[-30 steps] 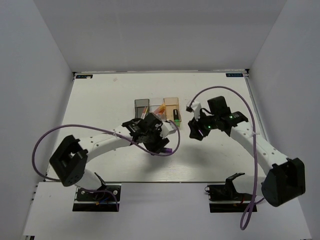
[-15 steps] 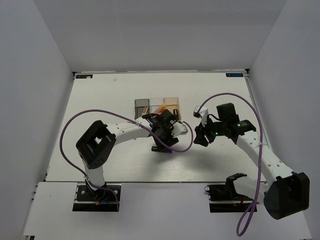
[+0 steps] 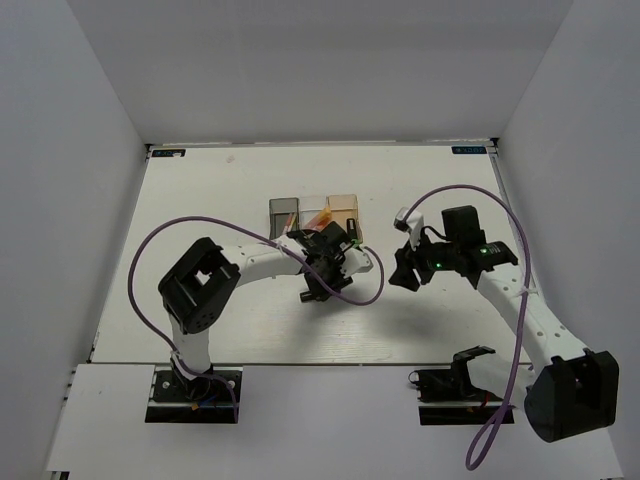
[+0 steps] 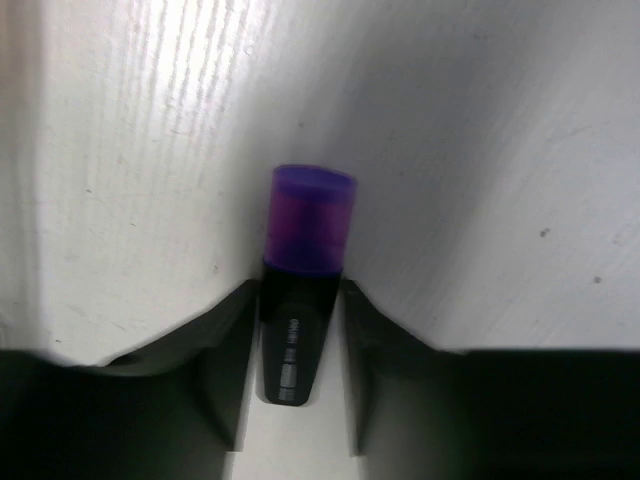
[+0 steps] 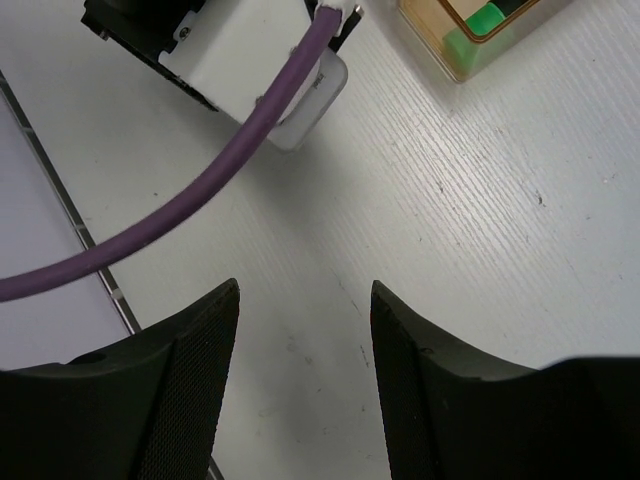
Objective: Sort the stationery into containers
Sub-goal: Pick up the pen from the center of the board.
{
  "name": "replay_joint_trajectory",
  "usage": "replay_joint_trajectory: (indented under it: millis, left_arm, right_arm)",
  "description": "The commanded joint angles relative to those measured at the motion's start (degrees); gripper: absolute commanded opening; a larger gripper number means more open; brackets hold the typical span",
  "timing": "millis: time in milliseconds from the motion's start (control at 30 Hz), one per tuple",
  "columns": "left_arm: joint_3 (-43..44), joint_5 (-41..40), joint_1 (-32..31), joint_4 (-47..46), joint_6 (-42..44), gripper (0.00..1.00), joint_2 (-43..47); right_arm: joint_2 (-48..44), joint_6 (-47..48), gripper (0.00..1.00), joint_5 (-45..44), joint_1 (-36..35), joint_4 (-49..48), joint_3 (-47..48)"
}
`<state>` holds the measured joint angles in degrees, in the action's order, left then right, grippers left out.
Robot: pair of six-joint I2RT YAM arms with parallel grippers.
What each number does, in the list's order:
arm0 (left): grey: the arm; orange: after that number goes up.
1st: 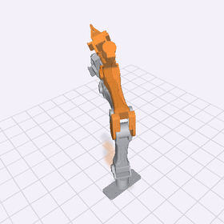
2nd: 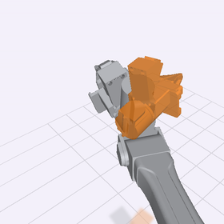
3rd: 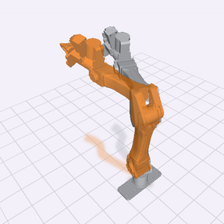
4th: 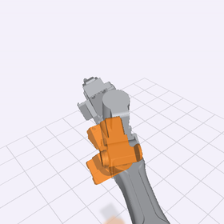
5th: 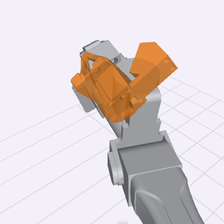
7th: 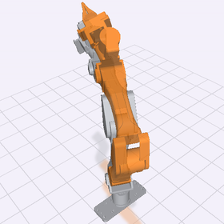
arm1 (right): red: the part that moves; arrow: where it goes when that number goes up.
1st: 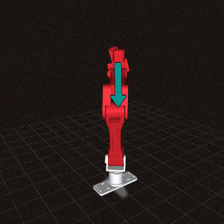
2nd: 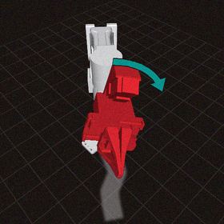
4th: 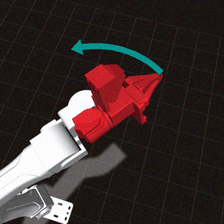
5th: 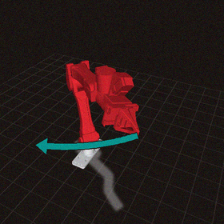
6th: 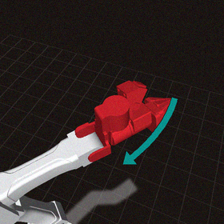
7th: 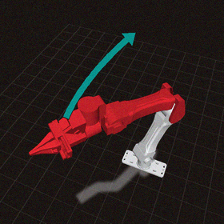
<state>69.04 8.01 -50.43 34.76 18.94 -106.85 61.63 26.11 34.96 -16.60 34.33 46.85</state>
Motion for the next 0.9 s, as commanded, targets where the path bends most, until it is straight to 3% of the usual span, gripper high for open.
replay_joint_trajectory:
  millis: [0, 67, 100, 233, 367, 433, 467, 500, 533, 567, 867]
  left_arm:
    - [-3.1, -0.2, -0.3, -0.3, -0.4, 0.42, -0.6]
    - [-3.9, -0.5, -0.5, -0.7, -1.1, 0.28, -0.3]
    - [-4.3, -0.6, -0.5, -0.8, -1.3, 0.17, 0.3]
    - [-3.0, -1.3, -1.9, 0.5, -2.8, 0.0, 3.0]
    - [0.5, -0.5, -2.7, 2.1, -6.4, 0.0, 10.1]
    - [2.9, 1.0, -2.5, -0.2, -10.4, 0.0, 12.3]
    - [3.6, 0.7, -2.0, -1.0, -11.5, 0.0, 14.8]
    - [5.5, 1.2, -1.3, -2.1, -15.4, 0.0, 15.1]
    - [7.4, 1.4, -0.7, -3.0, -16.7, 0.0, 15.2]
    - [9.7, 0.7, 0.0, -3.6, -18.5, 0.0, 14.8]
    - [24.2, -14.2, 5.6, -12.6, -36.2, 0.0, 3.9]
  right_arm:
    - [-1.7, -0.6, 0.59, 2.6, 1.0, -1.7, -0.5]
    - [-1.9, -0.6, 0.59, 2.8, 1.4, -1.5, -0.9]
    - [-2.2, -0.6, 0.59, 2.9, 1.7, -1.6, -0.8]
    - [-2.7, -1.0, 0.6, 2.5, 2.6, -1.7, -0.9]
    - [-3.6, -3.2, 0.63, -1.4, 3.0, -2.5, -1.1]
    - [-4.0, -4.0, 0.53, -4.1, 3.5, -3.2, -1.1]
    - [-4.0, -4.5, 0.31, -4.5, 3.5, -3.4, -1.3]
    - [-3.9, -5.7, 0.16, -5.3, 3.9, -3.8, -1.4]
    - [-4.0, -5.7, 0.04, -5.5, 4.1, -3.9, -1.4]
    - [-4.0, -5.8, 0.0, -5.5, 4.2, -3.8, -1.3]
    - [-5.2, -8.4, 0.0, -6.1, 4.9, -5.8, -2.6]
